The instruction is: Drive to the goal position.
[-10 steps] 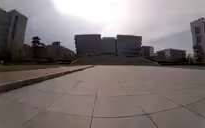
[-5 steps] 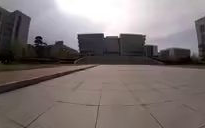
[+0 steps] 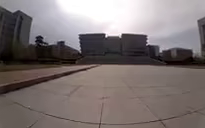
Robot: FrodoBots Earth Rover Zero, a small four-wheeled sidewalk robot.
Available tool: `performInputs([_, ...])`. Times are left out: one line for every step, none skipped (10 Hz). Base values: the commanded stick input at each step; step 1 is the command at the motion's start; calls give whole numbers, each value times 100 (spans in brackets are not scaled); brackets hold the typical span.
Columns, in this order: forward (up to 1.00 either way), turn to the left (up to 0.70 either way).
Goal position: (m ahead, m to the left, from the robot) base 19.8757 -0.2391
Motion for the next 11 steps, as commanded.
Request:
performInputs([100,0])
performInputs([100,0])
performInputs([100,0])
performInputs([100,0])
performInputs([100,-3])
performInputs([100,-27])
performInputs([100,-27])
performInputs([100,-15])
performInputs([100,0])
performInputs([100,0])
performInputs([100,0])
